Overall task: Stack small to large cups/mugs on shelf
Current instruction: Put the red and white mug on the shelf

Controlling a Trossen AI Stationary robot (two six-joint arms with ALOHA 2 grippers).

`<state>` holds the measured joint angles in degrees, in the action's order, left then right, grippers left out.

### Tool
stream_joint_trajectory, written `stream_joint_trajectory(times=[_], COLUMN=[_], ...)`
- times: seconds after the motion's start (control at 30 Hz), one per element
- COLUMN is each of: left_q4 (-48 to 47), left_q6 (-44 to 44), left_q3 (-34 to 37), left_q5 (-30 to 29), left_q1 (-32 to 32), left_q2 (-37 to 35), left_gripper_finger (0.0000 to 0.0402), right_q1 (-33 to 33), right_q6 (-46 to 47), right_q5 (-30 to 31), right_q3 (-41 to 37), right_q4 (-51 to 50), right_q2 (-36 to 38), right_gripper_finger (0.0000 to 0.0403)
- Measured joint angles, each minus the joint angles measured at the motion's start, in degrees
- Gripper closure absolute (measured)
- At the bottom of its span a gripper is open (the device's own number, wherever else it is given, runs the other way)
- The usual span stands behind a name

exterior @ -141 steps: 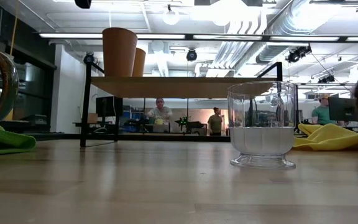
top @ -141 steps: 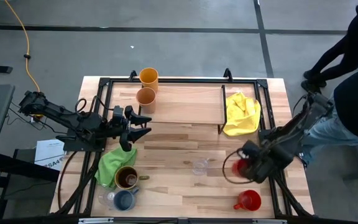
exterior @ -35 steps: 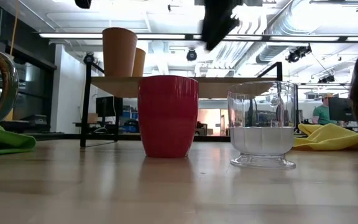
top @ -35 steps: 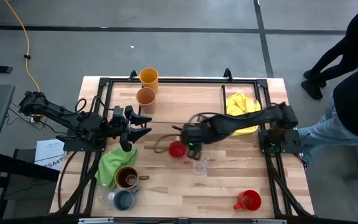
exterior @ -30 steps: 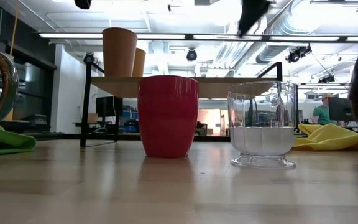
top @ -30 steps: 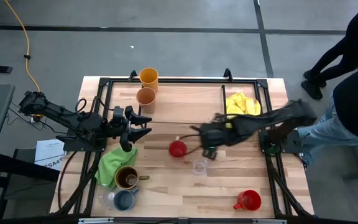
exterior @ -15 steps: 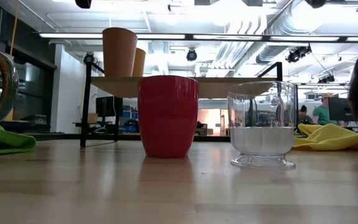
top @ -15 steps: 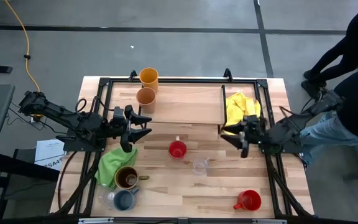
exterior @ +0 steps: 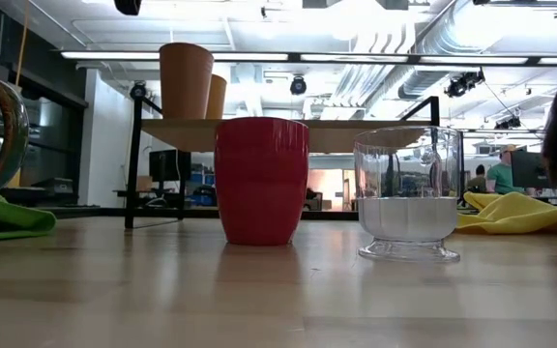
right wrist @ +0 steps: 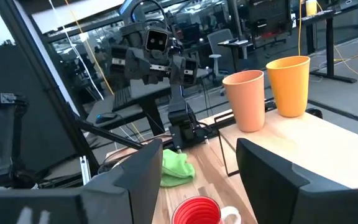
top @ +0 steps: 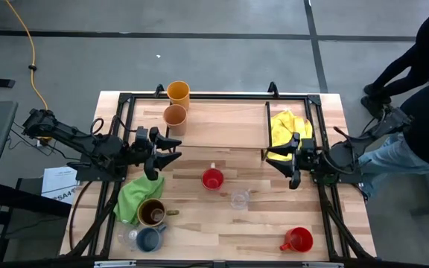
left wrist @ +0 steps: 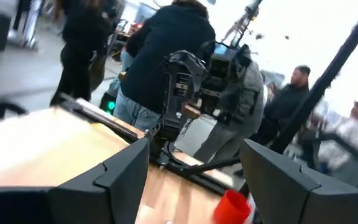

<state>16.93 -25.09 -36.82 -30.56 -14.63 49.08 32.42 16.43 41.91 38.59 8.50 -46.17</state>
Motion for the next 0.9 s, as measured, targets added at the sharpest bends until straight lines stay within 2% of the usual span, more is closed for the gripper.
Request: stream_joint_trajectory(times=[0.1, 0.23, 0.33, 0.47, 0.67, 0.8, 0.9], left_q4=[-7.00, -26.24, -41.56, -56.37, -60.96, -62.87, -65.71], left_q6=[-7.20, -15.08, -23.78, -34.33, -36.94, -41.70, -45.82], left_q3=[-3.43, -14.47, -24.01, -34.17, -41.99, -44.24, -44.55], left_q5=[-0.03, 0.65, 4.90, 12.73, 13.78, 14.77, 13.07], left_q1=[0.04, 0.04, 1.09, 2.13, 3.47, 5.46, 6.89], left_q2=[2.55, 10.60, 19.11, 30.77, 44.07, 48.59, 50.12], left_gripper_finger=[0.0160, 0.0160, 0.0160, 0.0160, 0.0160, 0.0160, 0.0160], right_q1=[-0.02, -0.02, -0.02, -0.02, -0.02, -0.04, -0.04], right_q6=[0.00, 0.04, 0.17, 0.20, 0.28, 2.83, 4.29], right_q5=[-0.02, -0.07, -0.07, -0.09, -0.11, -0.11, -0.31], right_q3=[0.00, 0.00, 0.00, 0.00, 0.00, 0.00, 0.00], right_q4=[-0.07, -0.11, -0.33, -0.55, -0.58, -1.59, -2.88], right_q2=[0.00, 0.00, 0.00, 0.00, -0.02, -0.04, -0.05], right_gripper_finger=[0.0206, 0.0206, 0.0206, 0.0206, 0.0206, 0.0206, 0.0206])
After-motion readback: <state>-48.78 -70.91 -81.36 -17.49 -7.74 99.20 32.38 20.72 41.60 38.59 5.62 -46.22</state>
